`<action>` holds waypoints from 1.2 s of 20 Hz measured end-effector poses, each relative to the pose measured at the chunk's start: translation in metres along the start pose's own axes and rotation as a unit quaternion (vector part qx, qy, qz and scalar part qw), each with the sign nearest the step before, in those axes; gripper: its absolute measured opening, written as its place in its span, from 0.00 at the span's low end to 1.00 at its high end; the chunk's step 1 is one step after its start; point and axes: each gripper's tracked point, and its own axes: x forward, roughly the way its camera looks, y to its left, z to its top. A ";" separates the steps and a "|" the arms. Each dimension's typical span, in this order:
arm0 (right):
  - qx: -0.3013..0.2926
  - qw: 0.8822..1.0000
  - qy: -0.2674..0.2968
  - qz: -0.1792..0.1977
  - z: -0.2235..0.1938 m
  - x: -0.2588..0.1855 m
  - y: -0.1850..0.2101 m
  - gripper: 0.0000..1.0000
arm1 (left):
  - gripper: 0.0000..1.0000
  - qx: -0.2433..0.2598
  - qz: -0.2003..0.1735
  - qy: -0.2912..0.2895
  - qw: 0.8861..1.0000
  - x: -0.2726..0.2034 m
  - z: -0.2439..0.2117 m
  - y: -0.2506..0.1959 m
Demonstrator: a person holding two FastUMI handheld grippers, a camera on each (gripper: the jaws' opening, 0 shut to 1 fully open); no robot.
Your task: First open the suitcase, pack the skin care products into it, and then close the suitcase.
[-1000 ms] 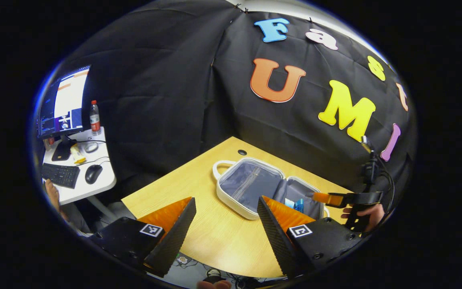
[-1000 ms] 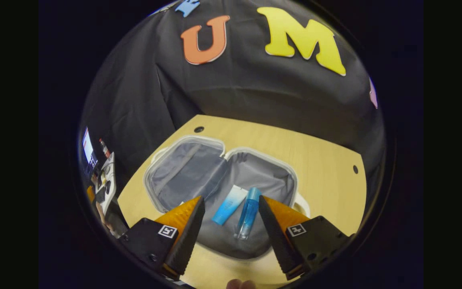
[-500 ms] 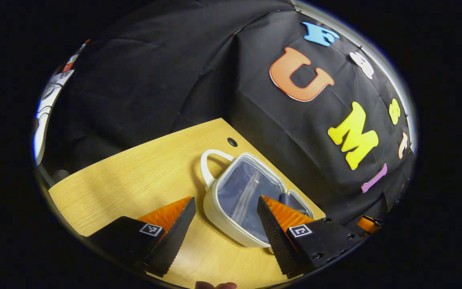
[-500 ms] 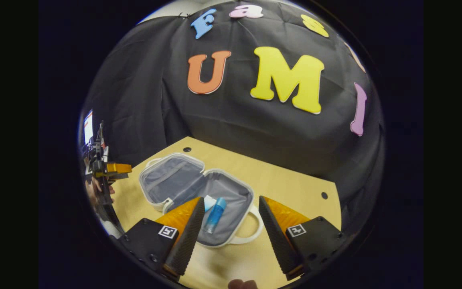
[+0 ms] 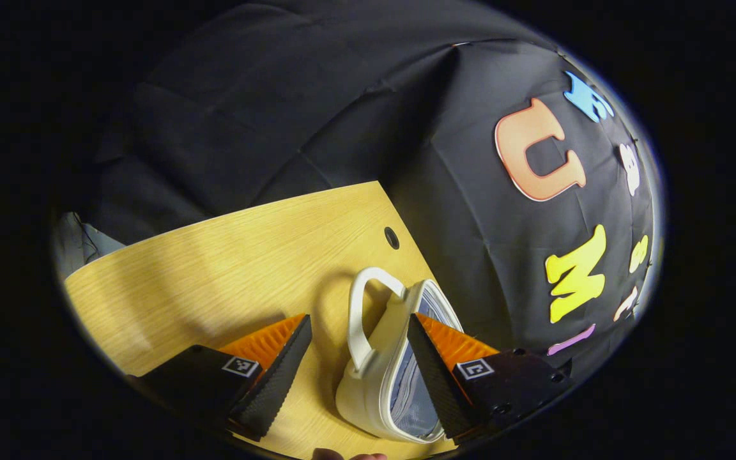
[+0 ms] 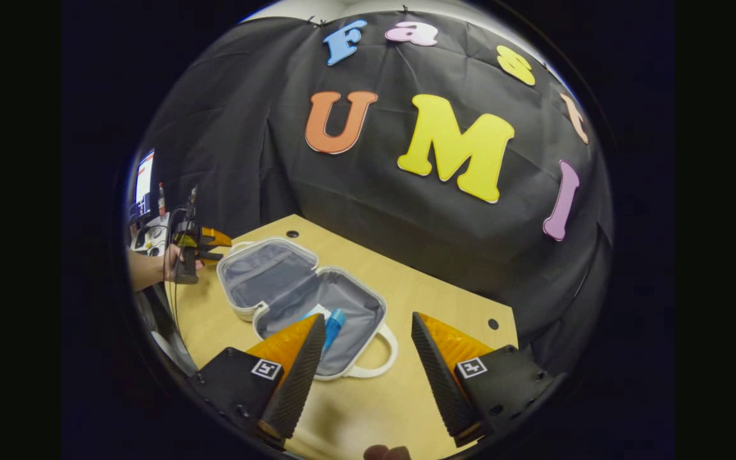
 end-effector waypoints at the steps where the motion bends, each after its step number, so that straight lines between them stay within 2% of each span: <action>1: -0.001 1.000 0.004 0.001 -0.004 -0.002 0.002 0.81 | 0.96 -0.002 -0.001 0.006 1.000 0.009 -0.003 -0.004; 6: 0.001 1.000 0.009 -0.003 -0.005 -0.005 0.001 0.81 | 0.90 -0.031 0.008 0.024 0.999 0.029 -0.006 0.000; 8: 0.004 1.000 0.010 -0.006 -0.006 -0.006 -0.003 0.81 | 0.82 -0.043 0.009 0.022 0.999 0.032 -0.003 -0.002; 9: 0.006 1.000 0.011 -0.008 -0.006 -0.006 -0.007 0.81 | 0.74 -0.046 0.011 0.022 0.999 0.033 -0.004 -0.002; 11: 0.011 1.000 0.008 -0.012 -0.006 -0.009 -0.010 0.81 | 0.63 -0.052 0.016 0.028 0.998 0.040 -0.007 -0.001; 12: 0.012 1.000 0.009 -0.014 -0.007 -0.009 -0.012 0.81 | 0.72 -0.056 0.016 0.034 0.998 0.044 -0.010 -0.002; 14: 0.015 1.000 0.010 -0.016 -0.010 -0.013 -0.017 0.81 | 0.60 -0.070 0.017 0.041 0.997 0.048 -0.012 -0.004; 15: 0.018 1.000 0.010 -0.017 -0.012 -0.015 -0.020 0.81 | 0.33 -0.072 0.027 0.041 0.996 0.047 -0.012 -0.001; 17: 0.025 0.999 0.007 -0.020 -0.013 -0.018 -0.025 0.81 | 0.16 -0.075 0.036 0.038 0.996 0.048 -0.012 0.001; 22: 0.047 0.999 -0.009 -0.024 -0.015 -0.030 -0.038 0.81 | 0.06 -0.042 0.036 0.017 0.998 0.033 0.006 -0.030; 24: 0.056 0.998 -0.022 -0.024 -0.015 -0.038 -0.044 0.81 | 0.04 -0.012 0.022 0.002 1.000 0.017 0.016 -0.067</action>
